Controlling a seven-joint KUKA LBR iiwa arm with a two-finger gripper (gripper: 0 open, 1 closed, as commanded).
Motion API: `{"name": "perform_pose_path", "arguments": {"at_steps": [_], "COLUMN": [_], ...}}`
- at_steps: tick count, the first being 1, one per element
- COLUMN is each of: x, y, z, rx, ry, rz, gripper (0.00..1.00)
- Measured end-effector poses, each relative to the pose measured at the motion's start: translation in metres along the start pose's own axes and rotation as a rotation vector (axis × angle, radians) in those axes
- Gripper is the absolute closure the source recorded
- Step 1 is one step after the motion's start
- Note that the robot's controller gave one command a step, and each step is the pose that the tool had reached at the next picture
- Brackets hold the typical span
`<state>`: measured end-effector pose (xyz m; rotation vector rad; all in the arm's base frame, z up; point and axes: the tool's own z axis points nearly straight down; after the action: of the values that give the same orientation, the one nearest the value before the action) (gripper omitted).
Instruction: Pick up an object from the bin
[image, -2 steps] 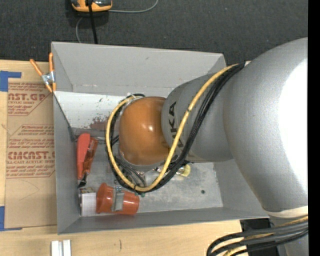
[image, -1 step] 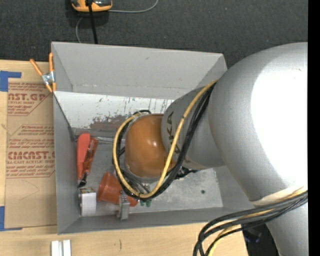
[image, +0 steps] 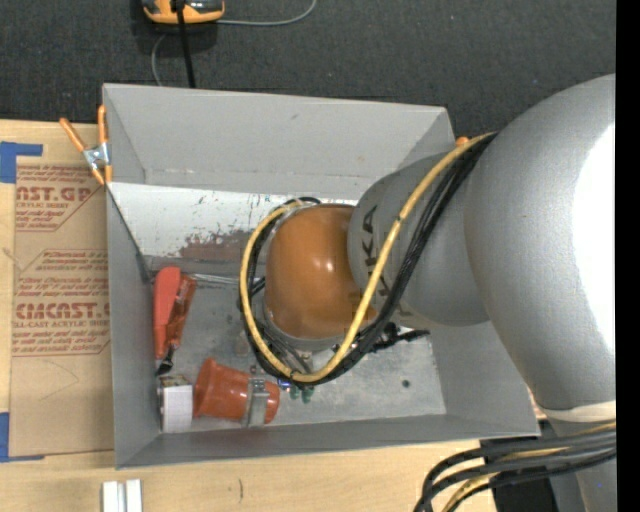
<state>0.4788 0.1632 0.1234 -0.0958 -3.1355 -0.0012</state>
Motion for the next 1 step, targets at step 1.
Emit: {"name": "perform_pose_path", "arguments": {"at_steps": [1], "x": [-0.0029], "y": [-0.0078], "z": [0.0071], "rx": [-0.001], "ry": [-0.002], "rz": [0.038], "gripper": [0.00]}}
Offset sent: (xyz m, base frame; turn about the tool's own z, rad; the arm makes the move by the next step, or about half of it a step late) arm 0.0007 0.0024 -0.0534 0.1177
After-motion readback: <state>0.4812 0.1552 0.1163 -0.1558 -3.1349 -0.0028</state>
